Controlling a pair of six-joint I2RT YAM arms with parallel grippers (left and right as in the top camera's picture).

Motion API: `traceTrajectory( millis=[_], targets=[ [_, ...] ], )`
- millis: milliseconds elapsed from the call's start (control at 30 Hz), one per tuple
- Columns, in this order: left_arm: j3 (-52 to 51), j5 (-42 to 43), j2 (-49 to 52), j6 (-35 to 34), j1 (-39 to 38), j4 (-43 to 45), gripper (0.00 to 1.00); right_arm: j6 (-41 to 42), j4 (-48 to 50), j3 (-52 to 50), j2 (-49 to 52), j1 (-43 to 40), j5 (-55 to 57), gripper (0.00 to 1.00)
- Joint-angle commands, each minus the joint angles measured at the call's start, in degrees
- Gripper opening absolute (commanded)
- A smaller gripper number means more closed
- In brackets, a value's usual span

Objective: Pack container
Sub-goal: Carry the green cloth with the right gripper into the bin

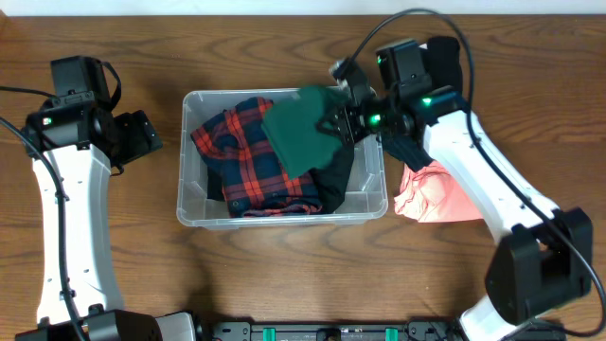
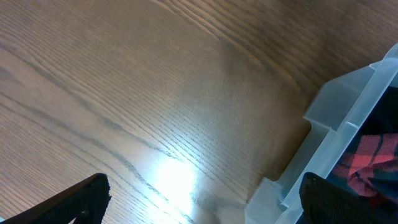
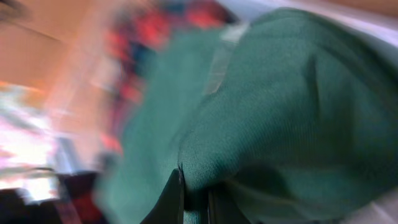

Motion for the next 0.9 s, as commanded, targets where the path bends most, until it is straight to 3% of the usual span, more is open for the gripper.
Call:
traceTrajectory(
  millis=[0,267,333,400,467,700,867],
  targets=[
    [0.02,-0.63,0.22,-0.11,0.22,-0.09,0.98,-4.81,-3.54,0.52,1.18,0.13,14.84,0.01],
    [0.02,-0.66,0.22,-0.11,0.22,-0.09,0.98,-2.38,-9.84,0.52,0.68,0.57,24.06,0.01],
    [0.02,-0.63,0.22,-0.11,0.22,-0.09,0.98,-2.54,-11.02,0.52,0.68,0.92,24.94,0.11],
    [0.02,-0.63,0.22,-0.11,0.22,-0.11,0.98,-4.61,-10.82,0.52,0.39,1.60,24.92,0.32],
    [0.02,-0.63,0.22,-0.11,0.22,-0.09,0.98,-5.44,-9.97,0.55,-0.37,2.36,24.83,0.40],
    [0.02,-0.63,0.22,-0.11,0.22,-0.09,0.98,-3.15,-3.23,0.59,-7.93,3.78,18.58,0.53],
    [0.02,-0.63,0.22,-0.11,0.22,-0.09,0.98,5.57,-0.11,0.59,-13.77,1.38,21.94,0.51]
  ],
)
